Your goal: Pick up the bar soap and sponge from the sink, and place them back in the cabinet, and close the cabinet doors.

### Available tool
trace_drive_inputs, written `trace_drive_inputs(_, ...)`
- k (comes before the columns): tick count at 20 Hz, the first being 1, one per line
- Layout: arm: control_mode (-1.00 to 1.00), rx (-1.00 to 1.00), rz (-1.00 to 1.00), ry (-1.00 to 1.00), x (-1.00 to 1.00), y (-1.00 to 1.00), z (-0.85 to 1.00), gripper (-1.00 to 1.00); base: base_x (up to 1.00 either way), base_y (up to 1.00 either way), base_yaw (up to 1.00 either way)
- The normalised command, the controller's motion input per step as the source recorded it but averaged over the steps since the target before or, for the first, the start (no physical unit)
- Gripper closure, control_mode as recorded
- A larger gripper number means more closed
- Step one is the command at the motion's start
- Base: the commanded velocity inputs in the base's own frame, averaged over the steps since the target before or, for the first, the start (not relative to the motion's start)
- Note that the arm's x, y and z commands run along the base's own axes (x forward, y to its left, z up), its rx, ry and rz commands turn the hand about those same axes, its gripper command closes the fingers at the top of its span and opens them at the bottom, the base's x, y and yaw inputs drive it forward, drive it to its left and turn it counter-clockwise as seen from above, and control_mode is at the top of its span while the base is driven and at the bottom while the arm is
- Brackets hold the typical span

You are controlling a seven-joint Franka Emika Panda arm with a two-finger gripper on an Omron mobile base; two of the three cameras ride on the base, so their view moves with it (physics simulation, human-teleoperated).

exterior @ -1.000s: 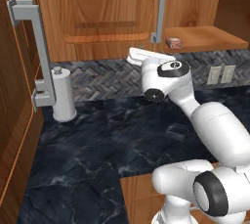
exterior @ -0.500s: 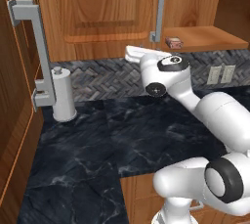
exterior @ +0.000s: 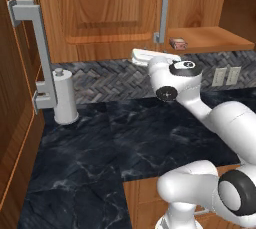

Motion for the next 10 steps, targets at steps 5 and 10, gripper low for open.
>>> trace_drive_inputs(5,-1.0,0.0,0.0,0.04,-0.64,-0.23,0.17,-1.0,0.0,0.0,0.0)
trace_drive_inputs(10,-1.0,0.0,0.0,0.06,-0.78,-0.28,0.09,-1.0,0.0,0.0,0.0)
